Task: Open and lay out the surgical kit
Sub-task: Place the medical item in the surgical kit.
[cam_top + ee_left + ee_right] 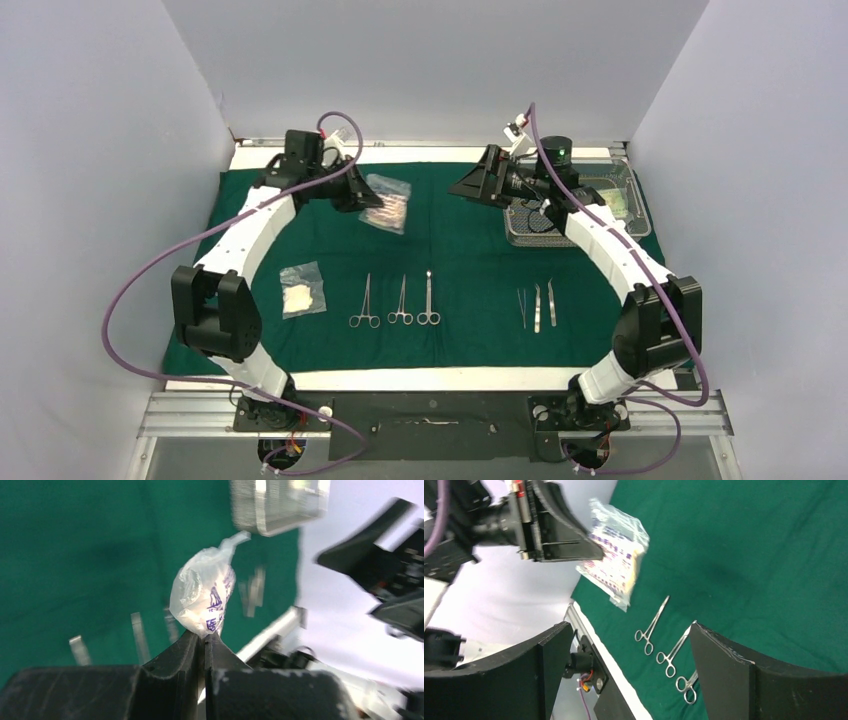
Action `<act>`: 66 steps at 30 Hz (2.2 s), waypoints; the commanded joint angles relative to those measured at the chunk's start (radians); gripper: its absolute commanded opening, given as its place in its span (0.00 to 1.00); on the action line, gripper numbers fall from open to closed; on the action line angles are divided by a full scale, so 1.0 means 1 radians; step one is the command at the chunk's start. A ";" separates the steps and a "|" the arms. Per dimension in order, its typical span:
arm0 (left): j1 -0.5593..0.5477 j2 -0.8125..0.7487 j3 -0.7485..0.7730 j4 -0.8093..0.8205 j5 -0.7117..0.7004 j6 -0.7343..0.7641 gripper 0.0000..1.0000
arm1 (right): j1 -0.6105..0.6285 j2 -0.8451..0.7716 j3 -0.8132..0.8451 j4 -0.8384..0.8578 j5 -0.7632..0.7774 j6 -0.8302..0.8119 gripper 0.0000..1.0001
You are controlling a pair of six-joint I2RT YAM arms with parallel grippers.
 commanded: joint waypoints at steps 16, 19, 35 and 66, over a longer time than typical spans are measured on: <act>0.109 0.103 0.174 -0.749 -1.529 0.358 0.00 | -0.170 0.111 0.106 -0.280 0.177 -0.028 0.81; 0.121 0.125 0.098 -0.708 -1.623 0.386 0.00 | -0.181 0.124 0.131 -0.333 0.206 -0.033 0.80; 0.220 -0.044 -0.374 -0.200 -1.677 0.739 0.00 | -0.187 0.147 0.185 -0.418 0.292 -0.098 0.79; 0.297 -0.016 -0.408 -0.164 -1.557 0.697 0.58 | -0.244 0.158 0.238 -0.413 0.286 -0.080 0.81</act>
